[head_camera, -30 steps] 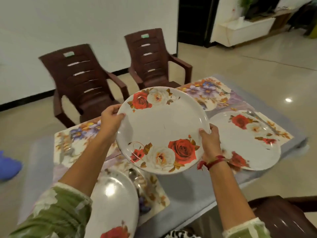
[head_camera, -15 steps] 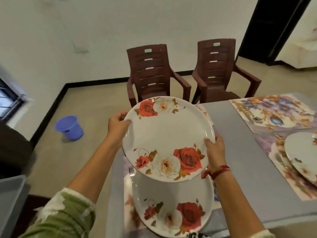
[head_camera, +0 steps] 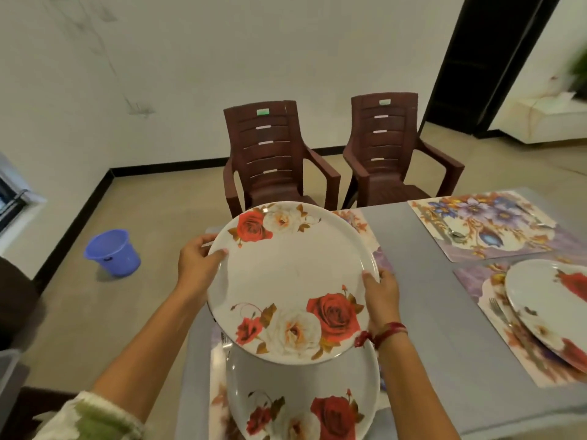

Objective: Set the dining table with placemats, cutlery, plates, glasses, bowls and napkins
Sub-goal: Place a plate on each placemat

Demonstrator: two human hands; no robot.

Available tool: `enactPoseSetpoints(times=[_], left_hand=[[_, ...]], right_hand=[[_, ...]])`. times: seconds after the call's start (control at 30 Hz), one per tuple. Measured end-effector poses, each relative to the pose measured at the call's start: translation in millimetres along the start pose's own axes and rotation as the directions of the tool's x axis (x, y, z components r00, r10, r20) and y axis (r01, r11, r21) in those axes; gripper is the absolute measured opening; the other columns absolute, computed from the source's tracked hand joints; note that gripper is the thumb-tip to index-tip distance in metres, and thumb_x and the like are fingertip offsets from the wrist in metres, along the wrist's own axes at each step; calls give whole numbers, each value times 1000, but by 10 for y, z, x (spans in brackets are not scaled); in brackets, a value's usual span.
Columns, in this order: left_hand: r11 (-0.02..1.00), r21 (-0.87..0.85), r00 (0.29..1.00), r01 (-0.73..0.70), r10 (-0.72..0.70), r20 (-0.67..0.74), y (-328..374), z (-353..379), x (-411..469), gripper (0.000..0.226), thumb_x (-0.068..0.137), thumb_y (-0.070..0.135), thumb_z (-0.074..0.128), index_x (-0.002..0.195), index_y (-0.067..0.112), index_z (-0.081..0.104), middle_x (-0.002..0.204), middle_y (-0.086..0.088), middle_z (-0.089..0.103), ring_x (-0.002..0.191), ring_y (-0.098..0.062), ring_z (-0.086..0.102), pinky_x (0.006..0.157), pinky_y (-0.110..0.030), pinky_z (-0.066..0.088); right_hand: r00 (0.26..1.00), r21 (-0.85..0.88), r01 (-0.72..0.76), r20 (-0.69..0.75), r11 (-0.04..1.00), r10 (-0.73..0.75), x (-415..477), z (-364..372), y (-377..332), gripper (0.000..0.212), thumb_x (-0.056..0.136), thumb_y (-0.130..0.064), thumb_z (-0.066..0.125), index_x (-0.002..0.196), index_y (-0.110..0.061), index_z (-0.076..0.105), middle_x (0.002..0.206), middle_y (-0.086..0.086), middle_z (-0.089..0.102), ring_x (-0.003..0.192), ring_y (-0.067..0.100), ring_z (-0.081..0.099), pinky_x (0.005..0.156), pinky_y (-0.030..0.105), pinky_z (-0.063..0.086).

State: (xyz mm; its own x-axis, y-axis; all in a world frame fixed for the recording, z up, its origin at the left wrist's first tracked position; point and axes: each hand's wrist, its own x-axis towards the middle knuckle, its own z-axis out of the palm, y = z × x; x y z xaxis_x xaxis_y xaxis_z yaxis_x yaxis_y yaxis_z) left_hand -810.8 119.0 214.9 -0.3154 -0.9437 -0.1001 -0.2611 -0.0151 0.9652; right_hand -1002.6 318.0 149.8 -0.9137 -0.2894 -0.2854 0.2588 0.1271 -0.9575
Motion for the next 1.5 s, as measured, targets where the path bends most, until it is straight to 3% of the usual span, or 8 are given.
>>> enactPoseSetpoints(times=[0.17, 0.43, 0.63, 0.8, 1.07, 1.13, 1.27, 1.5], left_hand=[[998, -57, 1000, -2, 3, 18, -20, 102, -138, 27, 88, 3, 63, 108, 20, 59, 105, -6, 64, 92, -23, 62, 79, -37, 53], [996, -92, 980, -10, 28, 195, -178, -73, -303, 35, 88, 0, 63, 122, 8, 60, 108, -11, 67, 94, -24, 66, 86, -40, 54], [989, -135, 908, -55, 105, 406, -410, -541, -293, 37, 89, 2, 63, 125, 5, 58, 111, -7, 65, 83, -9, 62, 69, -20, 48], [991, -132, 775, -23, 101, 624, -574, -987, -393, 34, 86, -1, 65, 117, 11, 61, 112, -13, 67, 94, -27, 65, 85, -34, 50], [998, -63, 511, -27, 68, 857, -710, -1184, -1303, 36, 87, -3, 62, 122, 8, 60, 103, -7, 67, 74, -6, 64, 65, -23, 52], [998, -41, 458, -43, 56, 887, -754, -1162, -1568, 37, 87, -1, 63, 122, 9, 59, 106, -9, 66, 73, -6, 62, 70, -24, 52], [995, -16, 282, -102, 45, 958, -854, -1154, -2225, 37, 88, 9, 65, 124, 17, 60, 113, 0, 63, 96, -20, 59, 92, -40, 47], [988, -11, -2, -152, 11, 1000, -1063, -1196, -3433, 30, 88, 5, 63, 115, 18, 61, 113, -8, 65, 98, -24, 61, 90, -40, 49]], right_hand=[[998, -20, 22, -63, 1000, -23, -84, -207, -77, 10, 93, -18, 52, 103, -16, 53, 107, 15, 61, 94, 32, 61, 83, 47, 55], [979, 0, 16, -204, 1000, -16, -767, -405, 112, 18, 95, -16, 49, 112, -9, 52, 101, 11, 60, 82, 23, 60, 63, 28, 50], [923, 64, 46, -385, 997, -18, -1727, -157, 429, 15, 97, -20, 48, 109, -14, 53, 95, 3, 59, 80, 15, 58, 62, 26, 49], [811, 115, 41, -584, 993, 35, -2758, 44, 895, 14, 96, -18, 48, 108, -13, 54, 100, 6, 60, 90, 22, 60, 67, 29, 48], [561, 184, -4, -813, 983, 154, -4324, -187, 1349, 17, 94, -19, 52, 109, -12, 57, 105, 9, 61, 97, 26, 60, 86, 45, 53], [496, 212, 0, -849, 977, 184, -4662, -281, 1469, 19, 93, -22, 52, 109, -14, 57, 106, 9, 62, 98, 27, 61, 86, 48, 53], [326, 239, 26, -920, 971, 217, -5393, -468, 1643, 18, 96, -20, 50, 113, -15, 55, 105, 5, 60, 96, 22, 59, 79, 35, 52], [8, 283, 35, -959, 959, 283, -6594, -805, 2006, 15, 93, -18, 52, 107, -17, 57, 102, 4, 61, 90, 19, 59, 69, 28, 48]])
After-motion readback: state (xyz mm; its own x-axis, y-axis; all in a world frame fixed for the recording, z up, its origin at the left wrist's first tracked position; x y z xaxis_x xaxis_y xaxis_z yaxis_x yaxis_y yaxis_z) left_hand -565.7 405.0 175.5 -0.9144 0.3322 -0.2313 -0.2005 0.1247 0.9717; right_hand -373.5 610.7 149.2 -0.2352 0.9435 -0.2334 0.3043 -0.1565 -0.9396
